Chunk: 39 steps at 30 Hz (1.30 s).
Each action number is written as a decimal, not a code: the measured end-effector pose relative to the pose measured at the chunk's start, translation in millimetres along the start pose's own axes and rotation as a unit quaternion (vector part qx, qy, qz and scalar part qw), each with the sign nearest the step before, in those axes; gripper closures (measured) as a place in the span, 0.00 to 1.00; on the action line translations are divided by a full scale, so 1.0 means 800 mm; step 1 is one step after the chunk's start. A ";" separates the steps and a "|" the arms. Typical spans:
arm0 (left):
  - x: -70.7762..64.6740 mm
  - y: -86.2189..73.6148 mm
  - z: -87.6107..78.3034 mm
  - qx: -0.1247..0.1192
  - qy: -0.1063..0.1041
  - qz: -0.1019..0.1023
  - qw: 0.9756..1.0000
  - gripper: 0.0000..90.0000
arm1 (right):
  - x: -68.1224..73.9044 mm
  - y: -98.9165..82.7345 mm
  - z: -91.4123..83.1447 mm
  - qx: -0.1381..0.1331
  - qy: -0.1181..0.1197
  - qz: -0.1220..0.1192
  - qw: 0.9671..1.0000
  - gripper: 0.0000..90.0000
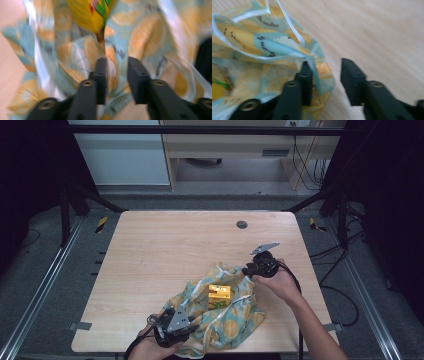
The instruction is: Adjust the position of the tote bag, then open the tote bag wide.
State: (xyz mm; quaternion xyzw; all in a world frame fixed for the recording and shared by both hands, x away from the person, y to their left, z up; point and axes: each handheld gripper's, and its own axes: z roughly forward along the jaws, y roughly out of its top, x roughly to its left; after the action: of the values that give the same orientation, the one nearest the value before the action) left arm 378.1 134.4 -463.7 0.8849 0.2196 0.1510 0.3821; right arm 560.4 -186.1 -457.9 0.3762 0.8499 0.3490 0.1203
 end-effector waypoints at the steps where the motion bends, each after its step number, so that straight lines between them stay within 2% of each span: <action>1: 0.000 0.002 -0.002 -0.007 0.004 -0.002 1.000 0.69 | 0.003 0.005 -0.010 -0.011 -0.003 -0.001 1.000 0.59; 4: 0.002 0.014 -0.013 -0.041 0.020 -0.003 0.999 0.67 | 0.013 0.015 -0.033 -0.042 -0.010 -0.013 0.999 0.45; 7: 0.004 0.025 -0.022 -0.065 0.028 -0.004 0.998 0.62 | 0.022 0.023 -0.052 -0.060 -0.009 -0.020 0.998 0.37; 10: 0.006 0.035 -0.029 -0.076 0.039 0.001 0.996 0.62 | 0.032 0.027 -0.070 -0.071 -0.010 -0.023 0.997 0.31; 13: 0.013 0.043 -0.035 -0.082 0.063 0.003 0.995 0.62 | 0.040 0.025 -0.083 -0.074 -0.011 -0.021 0.997 0.24; 15: 0.020 0.047 -0.039 -0.085 0.081 0.001 0.993 0.62 | 0.047 0.023 -0.093 -0.084 -0.004 -0.024 0.996 0.24; 18: 0.035 0.049 -0.041 -0.082 0.104 0.000 0.991 0.60 | 0.063 0.014 -0.110 -0.100 0.009 -0.032 0.994 0.23; 20: 0.047 0.048 -0.033 -0.062 0.114 -0.003 0.992 0.57 | 0.075 0.005 -0.117 -0.100 0.020 -0.037 0.994 0.23; 23: 0.063 0.042 -0.016 -0.046 0.102 -0.025 0.993 0.56 | 0.090 -0.014 -0.115 -0.089 0.030 -0.039 0.995 0.20; 28: 0.074 0.031 0.010 -0.028 0.093 -0.043 0.994 0.56 | 0.107 -0.048 -0.096 -0.060 0.037 -0.046 0.996 0.16; 31: 0.075 0.023 0.021 -0.014 0.084 -0.048 0.995 0.62 | 0.111 -0.060 -0.085 -0.042 0.037 -0.048 0.997 0.29; 33: 0.076 0.018 0.026 -0.003 0.079 -0.048 0.996 0.70 | 0.112 -0.068 -0.078 -0.030 0.044 -0.056 0.997 0.51; 34: 0.076 0.016 0.030 0.001 0.078 -0.049 0.996 0.71 | 0.112 -0.072 -0.075 -0.022 0.049 -0.057 0.997 0.58; 36: 0.077 0.013 0.034 0.014 0.081 -0.042 0.996 0.76 | 0.111 -0.079 -0.070 -0.011 0.057 -0.059 0.997 0.80; 39: 0.081 0.008 0.037 0.030 0.087 -0.047 0.995 0.81 | 0.107 -0.088 -0.062 0.013 0.061 -0.058 0.996 0.97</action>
State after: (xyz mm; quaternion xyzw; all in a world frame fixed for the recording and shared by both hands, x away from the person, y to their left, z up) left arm 448.8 145.0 -472.2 0.8682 0.2976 0.2028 0.3414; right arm 439.6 -182.4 -464.9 0.3057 0.8804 0.3528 0.0838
